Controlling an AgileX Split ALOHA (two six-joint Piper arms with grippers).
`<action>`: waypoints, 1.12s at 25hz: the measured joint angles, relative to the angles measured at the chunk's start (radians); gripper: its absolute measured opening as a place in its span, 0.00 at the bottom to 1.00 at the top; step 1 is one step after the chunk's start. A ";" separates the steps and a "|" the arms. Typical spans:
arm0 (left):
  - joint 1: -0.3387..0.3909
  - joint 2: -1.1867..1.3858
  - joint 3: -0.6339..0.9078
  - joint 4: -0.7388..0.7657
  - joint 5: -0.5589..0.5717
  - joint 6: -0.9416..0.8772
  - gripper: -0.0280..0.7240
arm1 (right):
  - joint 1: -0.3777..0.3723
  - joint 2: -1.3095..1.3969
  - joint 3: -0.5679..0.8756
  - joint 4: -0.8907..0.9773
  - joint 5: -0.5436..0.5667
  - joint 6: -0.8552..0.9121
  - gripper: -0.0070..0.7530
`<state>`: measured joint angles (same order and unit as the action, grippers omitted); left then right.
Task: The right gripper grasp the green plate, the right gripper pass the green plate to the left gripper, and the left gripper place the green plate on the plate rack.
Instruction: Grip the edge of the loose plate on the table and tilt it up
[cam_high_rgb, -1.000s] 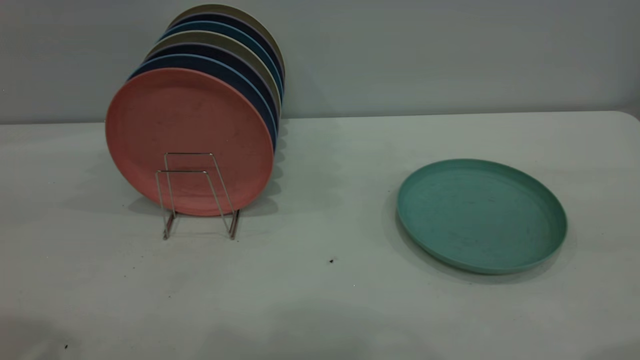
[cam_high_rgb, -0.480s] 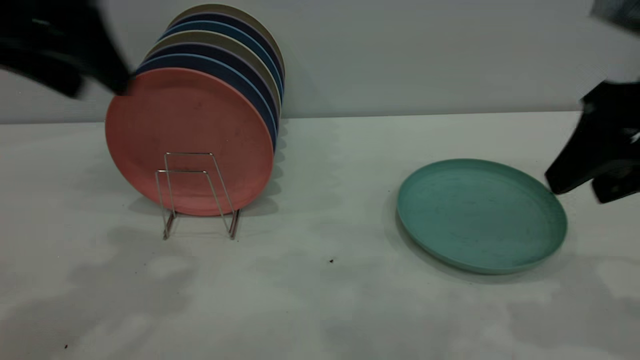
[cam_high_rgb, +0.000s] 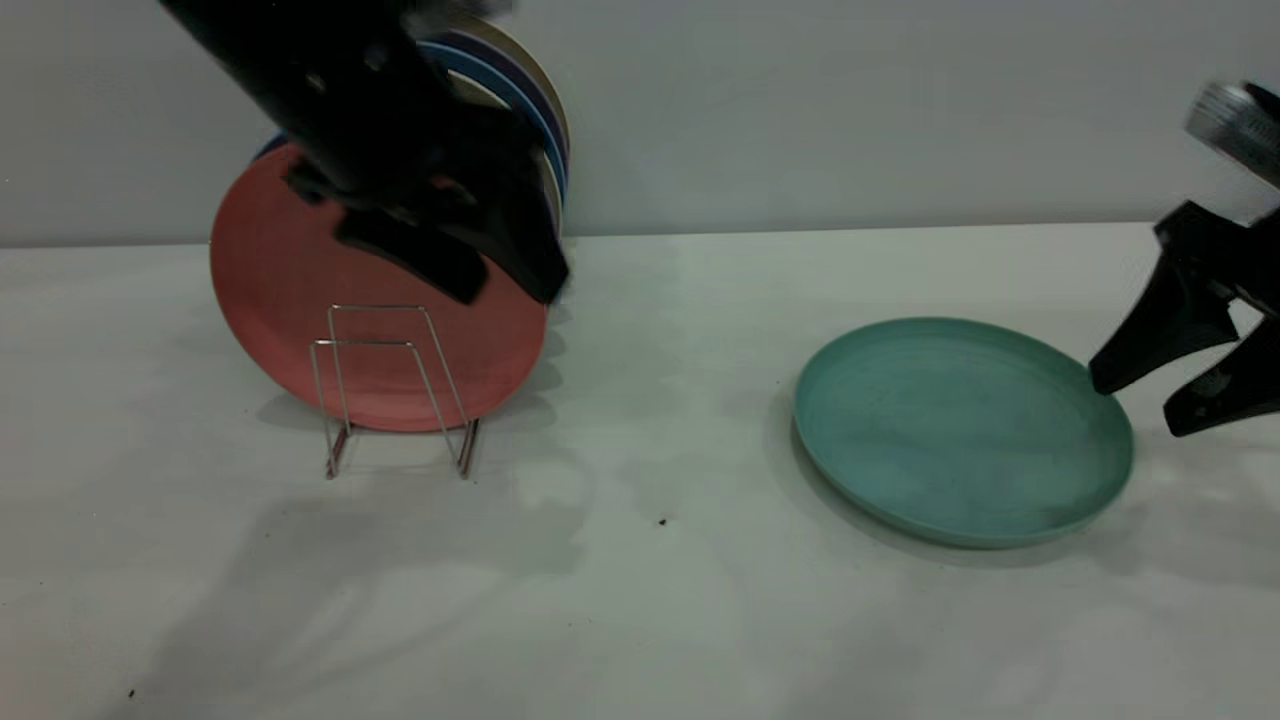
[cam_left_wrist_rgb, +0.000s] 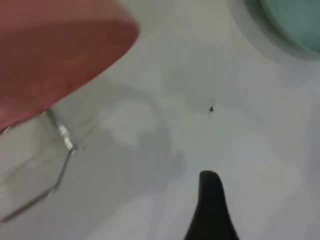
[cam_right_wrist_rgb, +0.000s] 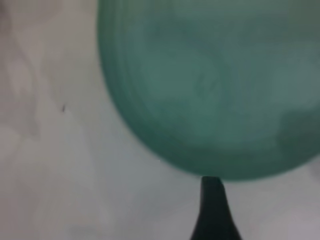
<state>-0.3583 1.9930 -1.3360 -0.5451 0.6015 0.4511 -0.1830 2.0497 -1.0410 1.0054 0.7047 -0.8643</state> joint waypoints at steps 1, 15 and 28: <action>-0.007 0.020 -0.014 -0.004 -0.001 0.000 0.81 | -0.021 0.033 -0.018 0.014 0.009 -0.011 0.74; -0.040 0.068 -0.036 -0.050 -0.046 0.001 0.81 | -0.074 0.315 -0.228 0.064 0.054 -0.047 0.66; -0.064 0.074 -0.037 -0.073 -0.102 0.001 0.81 | -0.017 0.378 -0.269 0.163 0.015 -0.142 0.07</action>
<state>-0.4221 2.0669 -1.3730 -0.6183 0.5000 0.4521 -0.1997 2.4275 -1.3097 1.1684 0.7194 -1.0060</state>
